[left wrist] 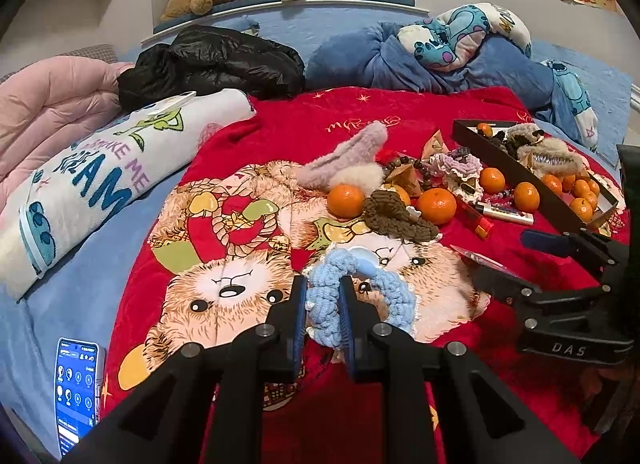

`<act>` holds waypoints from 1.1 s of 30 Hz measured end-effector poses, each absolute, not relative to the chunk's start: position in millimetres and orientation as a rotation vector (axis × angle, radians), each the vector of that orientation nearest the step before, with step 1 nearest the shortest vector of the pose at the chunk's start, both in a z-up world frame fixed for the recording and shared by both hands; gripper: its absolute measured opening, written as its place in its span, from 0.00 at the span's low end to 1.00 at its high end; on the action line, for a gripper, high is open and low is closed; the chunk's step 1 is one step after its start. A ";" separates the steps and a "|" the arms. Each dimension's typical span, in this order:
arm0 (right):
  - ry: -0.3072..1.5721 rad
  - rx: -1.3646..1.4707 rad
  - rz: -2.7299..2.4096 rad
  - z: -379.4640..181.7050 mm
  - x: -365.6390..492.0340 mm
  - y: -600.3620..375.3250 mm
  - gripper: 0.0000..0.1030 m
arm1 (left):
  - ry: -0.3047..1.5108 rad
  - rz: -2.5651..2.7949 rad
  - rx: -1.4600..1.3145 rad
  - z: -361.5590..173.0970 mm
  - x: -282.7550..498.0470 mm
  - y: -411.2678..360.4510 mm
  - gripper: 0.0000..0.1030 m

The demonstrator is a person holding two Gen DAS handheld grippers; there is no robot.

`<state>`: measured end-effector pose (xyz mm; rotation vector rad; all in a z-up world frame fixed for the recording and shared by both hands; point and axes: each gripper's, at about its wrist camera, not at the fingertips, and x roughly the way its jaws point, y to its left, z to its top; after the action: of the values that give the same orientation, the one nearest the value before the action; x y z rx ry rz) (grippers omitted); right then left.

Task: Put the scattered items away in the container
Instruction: 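Grasp the round badge in the clear bag with the right gripper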

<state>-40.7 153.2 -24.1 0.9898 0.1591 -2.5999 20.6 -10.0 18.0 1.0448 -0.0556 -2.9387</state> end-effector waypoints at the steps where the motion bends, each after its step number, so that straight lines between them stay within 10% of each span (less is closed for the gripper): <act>1: 0.159 0.983 -2.606 -23.1 -40.2 154.1 0.77 | -0.058 -2.942 1.045 18.2 20.4 -9.4 0.16; 12: 0.048 1.027 -2.620 -25.1 -51.2 178.8 0.78 | -0.077 -2.950 1.070 16.5 18.1 -2.0 0.16; 23: 0.050 1.082 -2.605 -33.4 -57.7 177.3 0.15 | -0.078 -2.977 1.061 17.0 20.4 0.4 0.16; 33: 0.001 1.060 -2.618 -27.9 -58.1 184.3 0.12 | -0.039 -2.998 1.074 15.7 19.0 0.9 0.15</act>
<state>-58.1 184.3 -27.9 1.0603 0.0014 -2.6177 19.0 0.9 15.7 1.0738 -0.0387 -2.9980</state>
